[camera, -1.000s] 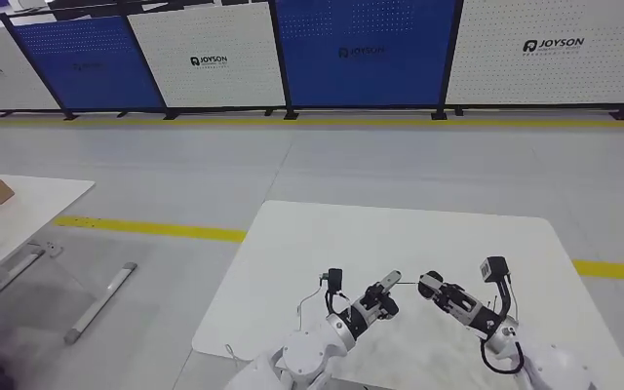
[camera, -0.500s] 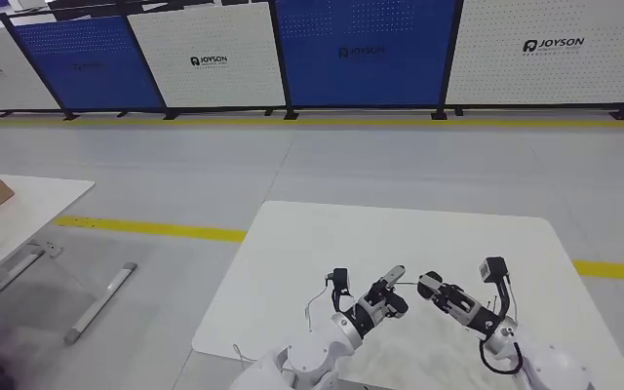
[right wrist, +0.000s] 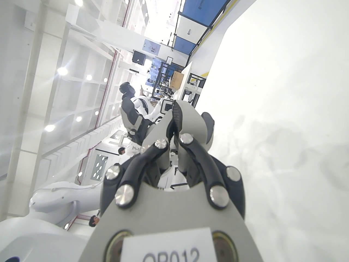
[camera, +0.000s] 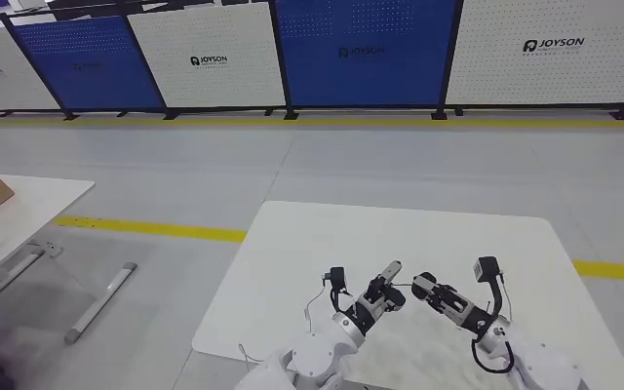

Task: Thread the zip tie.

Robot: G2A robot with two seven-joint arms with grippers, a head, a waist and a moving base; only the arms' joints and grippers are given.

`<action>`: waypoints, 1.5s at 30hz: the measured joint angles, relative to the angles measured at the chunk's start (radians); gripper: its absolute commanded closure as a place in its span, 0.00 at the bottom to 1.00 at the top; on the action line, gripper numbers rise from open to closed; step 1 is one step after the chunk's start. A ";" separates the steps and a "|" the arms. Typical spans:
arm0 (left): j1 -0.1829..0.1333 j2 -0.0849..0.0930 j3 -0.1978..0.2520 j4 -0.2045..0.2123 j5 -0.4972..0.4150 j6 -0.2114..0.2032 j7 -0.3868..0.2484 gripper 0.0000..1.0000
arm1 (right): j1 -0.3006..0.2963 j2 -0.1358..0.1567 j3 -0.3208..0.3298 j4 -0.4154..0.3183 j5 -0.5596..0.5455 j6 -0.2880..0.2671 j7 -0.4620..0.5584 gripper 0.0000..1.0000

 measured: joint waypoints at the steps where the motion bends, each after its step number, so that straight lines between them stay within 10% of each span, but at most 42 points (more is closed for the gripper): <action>1: 0.000 0.000 -0.001 0.004 0.013 -0.007 -0.006 0.00 | 0.000 0.000 0.000 0.000 0.000 0.000 0.000 1.00; 4: 0.002 0.001 -0.007 0.014 0.024 -0.023 -0.023 0.53 | 0.000 0.000 0.000 0.000 0.000 0.000 0.000 1.00; 9: 0.007 0.000 -0.020 0.012 0.014 -0.028 -0.033 1.00 | 0.000 0.000 0.000 0.000 0.000 0.000 0.000 1.00; 29: 0.024 -0.002 -0.019 0.022 0.109 -0.046 -0.072 1.00 | 0.000 0.000 0.000 0.000 0.000 0.000 0.000 1.00; 33: 0.026 -0.003 -0.021 0.021 0.110 -0.047 -0.071 0.52 | 0.000 0.000 0.000 0.000 0.000 0.000 0.000 1.00; 35: 0.027 -0.004 -0.022 0.020 0.112 -0.046 -0.072 0.50 | 0.000 0.000 0.000 0.000 0.000 0.000 0.000 1.00; 45: 0.033 -0.006 -0.026 0.017 0.117 -0.048 -0.079 0.82 | 0.000 0.000 0.000 0.000 0.000 0.000 0.000 1.00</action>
